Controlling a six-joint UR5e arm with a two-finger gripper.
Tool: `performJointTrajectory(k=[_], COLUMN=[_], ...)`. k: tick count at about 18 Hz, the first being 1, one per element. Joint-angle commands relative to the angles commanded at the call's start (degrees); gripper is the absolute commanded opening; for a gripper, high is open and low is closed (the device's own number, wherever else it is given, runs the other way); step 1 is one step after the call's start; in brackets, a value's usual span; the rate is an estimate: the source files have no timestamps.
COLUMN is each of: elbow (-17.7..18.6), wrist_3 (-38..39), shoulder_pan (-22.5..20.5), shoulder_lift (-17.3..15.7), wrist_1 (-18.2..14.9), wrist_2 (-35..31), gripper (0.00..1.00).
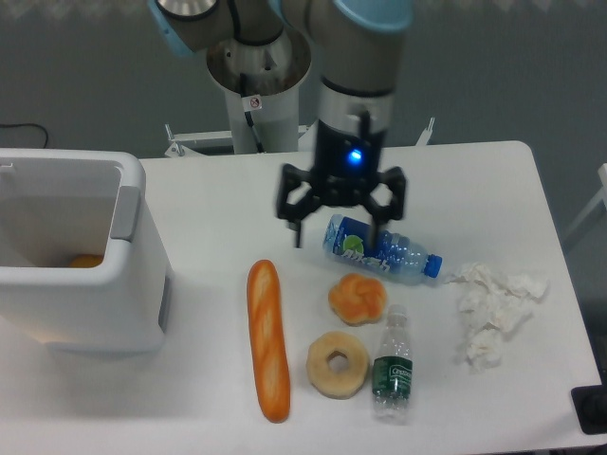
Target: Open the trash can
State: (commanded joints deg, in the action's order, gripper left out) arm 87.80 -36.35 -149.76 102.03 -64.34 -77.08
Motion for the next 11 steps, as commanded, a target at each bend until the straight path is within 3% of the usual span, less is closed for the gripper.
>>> performJointTrajectory(k=[6,9,11], elbow=[-0.09,-0.44,-0.7], wrist_3=[-12.5,-13.39,-14.61], shoulder_pan=[-1.68,-2.38,-3.35], shoulder_lift=[4.31,7.29,7.57], wrist_1=[-0.35,0.26,0.18], wrist_2=[-11.68,-12.48,-12.57], gripper=[1.0,1.0,1.0])
